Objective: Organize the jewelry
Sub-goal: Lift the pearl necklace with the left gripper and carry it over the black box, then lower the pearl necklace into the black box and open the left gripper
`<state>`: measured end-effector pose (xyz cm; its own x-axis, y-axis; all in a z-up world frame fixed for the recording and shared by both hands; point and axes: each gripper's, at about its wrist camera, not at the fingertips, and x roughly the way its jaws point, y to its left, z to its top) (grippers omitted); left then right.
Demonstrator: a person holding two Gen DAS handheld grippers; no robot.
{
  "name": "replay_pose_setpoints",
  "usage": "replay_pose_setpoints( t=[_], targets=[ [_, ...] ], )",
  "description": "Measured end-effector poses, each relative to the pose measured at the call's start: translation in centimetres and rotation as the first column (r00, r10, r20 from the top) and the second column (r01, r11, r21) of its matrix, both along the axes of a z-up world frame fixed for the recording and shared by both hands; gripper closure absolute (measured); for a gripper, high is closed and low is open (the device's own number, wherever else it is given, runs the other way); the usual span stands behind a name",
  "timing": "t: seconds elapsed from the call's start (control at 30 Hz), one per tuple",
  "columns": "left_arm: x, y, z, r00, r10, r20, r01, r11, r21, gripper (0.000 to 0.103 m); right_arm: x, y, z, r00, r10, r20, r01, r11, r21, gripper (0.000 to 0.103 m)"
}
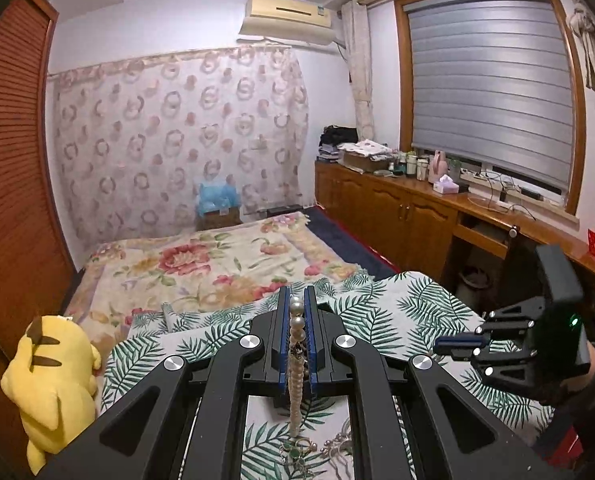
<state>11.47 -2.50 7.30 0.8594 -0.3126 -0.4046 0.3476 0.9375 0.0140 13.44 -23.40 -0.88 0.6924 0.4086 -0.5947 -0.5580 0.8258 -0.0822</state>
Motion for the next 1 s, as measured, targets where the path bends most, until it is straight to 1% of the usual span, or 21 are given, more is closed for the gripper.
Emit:
replay_pose_setpoints(
  t=[0.17,0.37,0.67,0.83,1.0],
  targets=[
    [0.6,-0.4,0.7,1.000,-0.007,0.015,0.007,1.000,0.006,0.097,0.4,0.6,2.8,0.998,0.003,0.061,-0.003,1.000,0.000,0.098],
    [1.6,-0.9,1.7,1.000,-0.010,0.028,0.010,1.000,0.007,0.097,1.5,1.3,5.7,0.993,0.013,0.115,-0.013,1.000,-0.007,0.098],
    [3.0,-1.4,3.0,0.999,-0.024,0.027,0.025,1.000,-0.017,0.097,2.8,1.8,9.9,0.980,0.007,0.197,-0.006,1.000,-0.004,0.098],
    [4.9,-1.2,3.1,1.000,-0.020,0.000,0.020,0.999,-0.029,0.097,3.3,1.4,11.4,0.975,-0.015,0.222,0.012,1.000,0.016,0.098],
    [5.8,-1.1,4.0,1.000,-0.008,0.011,0.008,0.999,-0.036,0.097,3.8,1.3,12.1,0.972,-0.018,0.232,0.013,1.000,0.022,0.098]
  ],
)
